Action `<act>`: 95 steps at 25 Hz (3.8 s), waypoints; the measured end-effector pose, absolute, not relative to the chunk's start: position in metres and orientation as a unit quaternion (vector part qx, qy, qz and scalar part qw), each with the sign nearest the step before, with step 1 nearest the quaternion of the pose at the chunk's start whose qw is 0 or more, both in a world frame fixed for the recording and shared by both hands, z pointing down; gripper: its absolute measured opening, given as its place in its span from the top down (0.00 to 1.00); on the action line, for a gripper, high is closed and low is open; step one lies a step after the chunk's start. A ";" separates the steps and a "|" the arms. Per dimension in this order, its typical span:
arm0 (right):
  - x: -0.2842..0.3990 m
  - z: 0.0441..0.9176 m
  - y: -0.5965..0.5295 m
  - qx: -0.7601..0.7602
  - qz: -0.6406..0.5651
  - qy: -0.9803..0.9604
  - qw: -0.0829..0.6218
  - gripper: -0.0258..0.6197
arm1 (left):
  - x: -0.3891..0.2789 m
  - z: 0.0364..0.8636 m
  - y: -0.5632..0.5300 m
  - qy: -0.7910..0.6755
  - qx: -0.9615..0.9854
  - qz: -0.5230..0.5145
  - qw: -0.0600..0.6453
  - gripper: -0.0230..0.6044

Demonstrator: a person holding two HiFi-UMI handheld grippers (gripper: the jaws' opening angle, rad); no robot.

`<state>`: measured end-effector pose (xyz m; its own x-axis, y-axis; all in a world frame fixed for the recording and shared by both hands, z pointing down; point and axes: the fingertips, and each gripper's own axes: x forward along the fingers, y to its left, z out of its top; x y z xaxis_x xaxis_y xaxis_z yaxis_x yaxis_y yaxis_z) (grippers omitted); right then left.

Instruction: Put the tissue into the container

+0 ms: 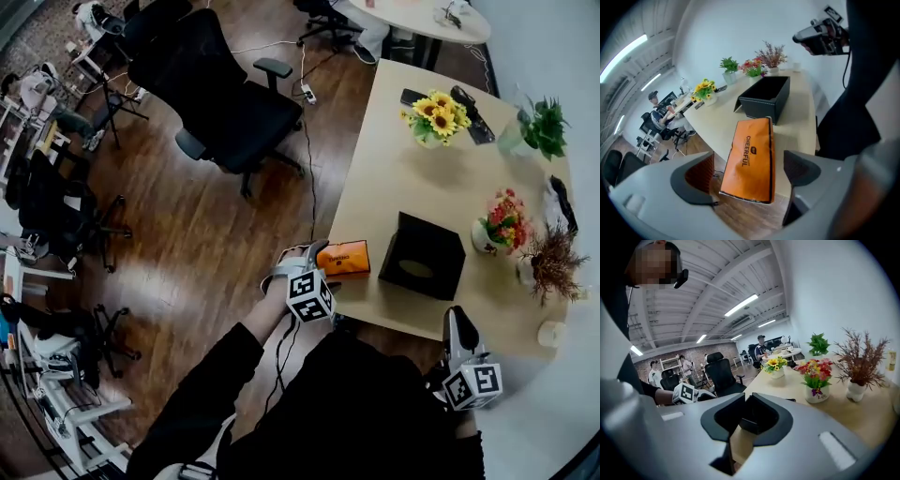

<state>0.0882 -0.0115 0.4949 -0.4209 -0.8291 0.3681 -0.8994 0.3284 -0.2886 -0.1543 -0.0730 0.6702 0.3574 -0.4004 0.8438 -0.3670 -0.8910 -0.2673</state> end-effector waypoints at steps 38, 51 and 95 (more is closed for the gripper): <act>0.066 0.523 -0.105 0.404 0.248 -0.876 0.090 0.89 | -0.150 0.672 -0.073 0.195 -0.760 -0.617 -0.068 0.36; 0.101 0.518 -0.105 0.467 0.247 -0.846 0.068 0.89 | -0.080 0.569 -0.099 0.170 -0.799 -0.577 0.029 0.35; 0.181 0.531 -0.071 0.564 0.267 -0.780 0.042 0.89 | 0.067 0.622 -0.093 0.054 -0.838 -0.538 0.067 0.32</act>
